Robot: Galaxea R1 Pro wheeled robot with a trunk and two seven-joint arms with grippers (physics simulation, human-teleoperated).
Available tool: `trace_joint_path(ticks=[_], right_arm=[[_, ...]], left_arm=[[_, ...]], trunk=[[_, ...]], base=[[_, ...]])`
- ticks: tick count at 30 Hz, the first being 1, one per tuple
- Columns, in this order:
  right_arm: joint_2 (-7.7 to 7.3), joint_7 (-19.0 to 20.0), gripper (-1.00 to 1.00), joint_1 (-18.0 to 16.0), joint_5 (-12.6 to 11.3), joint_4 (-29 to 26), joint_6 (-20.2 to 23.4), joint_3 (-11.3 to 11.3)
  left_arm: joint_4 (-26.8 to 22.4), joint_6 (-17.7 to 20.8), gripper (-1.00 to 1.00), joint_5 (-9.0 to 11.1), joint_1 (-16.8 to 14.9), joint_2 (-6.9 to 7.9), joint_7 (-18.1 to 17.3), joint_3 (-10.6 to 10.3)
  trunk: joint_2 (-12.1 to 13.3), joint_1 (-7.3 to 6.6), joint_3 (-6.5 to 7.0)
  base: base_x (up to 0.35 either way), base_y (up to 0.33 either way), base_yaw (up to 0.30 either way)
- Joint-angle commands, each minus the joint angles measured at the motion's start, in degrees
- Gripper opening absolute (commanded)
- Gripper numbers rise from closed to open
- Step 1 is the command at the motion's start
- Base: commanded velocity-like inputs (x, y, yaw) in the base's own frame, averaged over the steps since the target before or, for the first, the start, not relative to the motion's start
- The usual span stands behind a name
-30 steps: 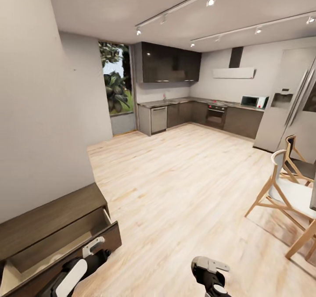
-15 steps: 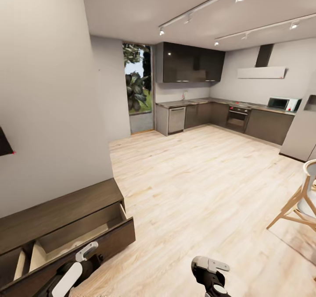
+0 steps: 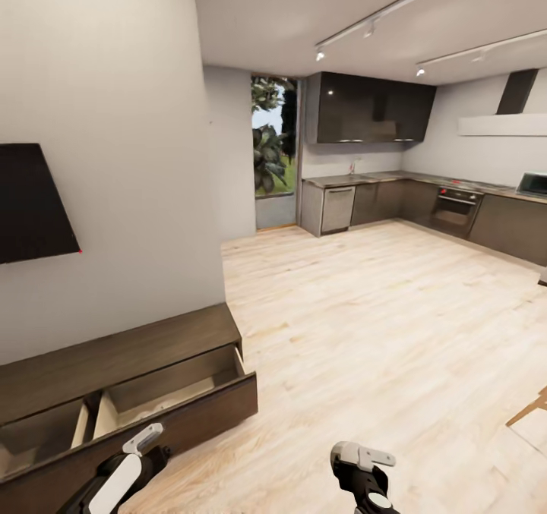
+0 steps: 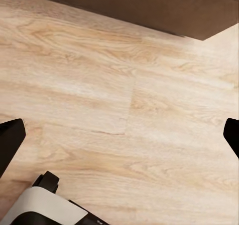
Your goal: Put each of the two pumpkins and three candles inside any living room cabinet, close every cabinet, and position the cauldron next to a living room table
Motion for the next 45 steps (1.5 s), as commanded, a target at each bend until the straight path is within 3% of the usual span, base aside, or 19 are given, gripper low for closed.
trace_joint_path(ticks=[1,31,45], right_arm=[[-0.01,-0.2,-1.00,-0.1,-0.4,0.0,-0.2,0.5],[-0.04,-0.2,-1.00,-0.1,-0.2,0.0,-0.2,0.5],[-0.10,-0.1,-1.00,-0.1,-0.1,-0.1,-0.2,0.5]], left_arm=[[-0.1,0.0,1.00,0.5,-0.1,0.08,0.5,-0.4],[-0.1,0.0,1.00,0.4,-0.1,-0.05,-0.3,-0.4],[-0.1,0.1,1.00,0.4,-0.1,0.00,-0.4,-0.4]], trunk=[[-0.1,0.04,-0.14],[-0.1,0.04,-0.14],[-0.1,0.04,-0.14]], base=[[0.000,0.000,0.284],[0.002,0.000,0.284],[0.195,-0.025,0.175]])
